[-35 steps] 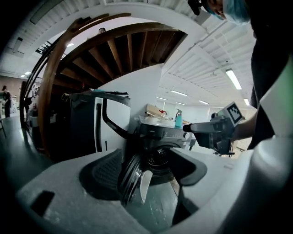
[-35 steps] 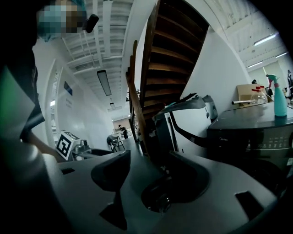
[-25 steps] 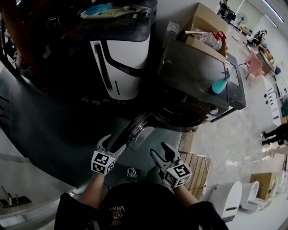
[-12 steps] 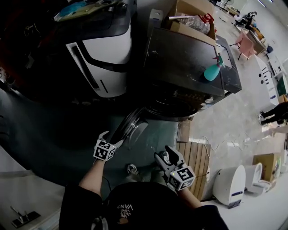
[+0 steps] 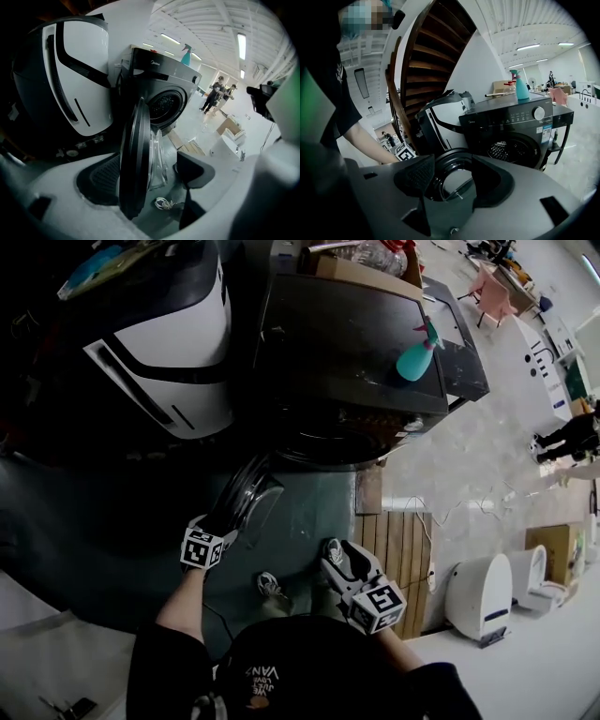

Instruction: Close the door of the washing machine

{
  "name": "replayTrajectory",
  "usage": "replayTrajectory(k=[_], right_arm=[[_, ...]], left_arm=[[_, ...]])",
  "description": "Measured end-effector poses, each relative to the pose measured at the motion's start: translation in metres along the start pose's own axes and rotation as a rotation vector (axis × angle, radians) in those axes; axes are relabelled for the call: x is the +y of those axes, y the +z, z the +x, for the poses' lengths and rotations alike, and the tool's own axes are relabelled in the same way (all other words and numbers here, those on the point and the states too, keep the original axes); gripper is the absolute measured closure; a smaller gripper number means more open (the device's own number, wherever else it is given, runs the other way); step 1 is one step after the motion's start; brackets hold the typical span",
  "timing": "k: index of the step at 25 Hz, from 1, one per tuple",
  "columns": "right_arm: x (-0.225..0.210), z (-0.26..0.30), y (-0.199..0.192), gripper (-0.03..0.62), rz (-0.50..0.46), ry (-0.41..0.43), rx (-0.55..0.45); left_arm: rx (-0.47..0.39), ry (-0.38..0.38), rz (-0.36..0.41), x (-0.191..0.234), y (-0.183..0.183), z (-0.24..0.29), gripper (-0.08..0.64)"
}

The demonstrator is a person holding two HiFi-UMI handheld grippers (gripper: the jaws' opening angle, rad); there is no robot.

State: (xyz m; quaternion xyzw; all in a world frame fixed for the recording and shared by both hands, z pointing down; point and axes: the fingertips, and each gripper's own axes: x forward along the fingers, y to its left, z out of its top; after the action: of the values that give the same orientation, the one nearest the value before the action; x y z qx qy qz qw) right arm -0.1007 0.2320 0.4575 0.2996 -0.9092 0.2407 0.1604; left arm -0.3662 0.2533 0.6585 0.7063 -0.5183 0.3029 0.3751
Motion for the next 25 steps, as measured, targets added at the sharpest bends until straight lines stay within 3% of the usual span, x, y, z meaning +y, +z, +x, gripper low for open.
replayTrajectory(k=[4, 9, 15, 25], right_arm=[[-0.020, -0.003, 0.003, 0.370, 0.026, -0.004, -0.010], [-0.048, -0.011, 0.006, 0.377, 0.031, -0.004, 0.001], [-0.082, -0.021, 0.003, 0.383, 0.047, 0.000, 0.023], [-0.143, -0.034, 0.002, 0.390, 0.055, 0.007, 0.057]], left_arm=[[-0.011, 0.047, -0.063, -0.006, 0.003, 0.004, 0.161], [0.012, 0.052, -0.112, -0.033, 0.002, 0.011, 0.153], [0.028, 0.004, -0.150, -0.089, 0.004, 0.024, 0.163], [-0.018, -0.097, -0.245, -0.190, 0.036, 0.062, 0.172]])
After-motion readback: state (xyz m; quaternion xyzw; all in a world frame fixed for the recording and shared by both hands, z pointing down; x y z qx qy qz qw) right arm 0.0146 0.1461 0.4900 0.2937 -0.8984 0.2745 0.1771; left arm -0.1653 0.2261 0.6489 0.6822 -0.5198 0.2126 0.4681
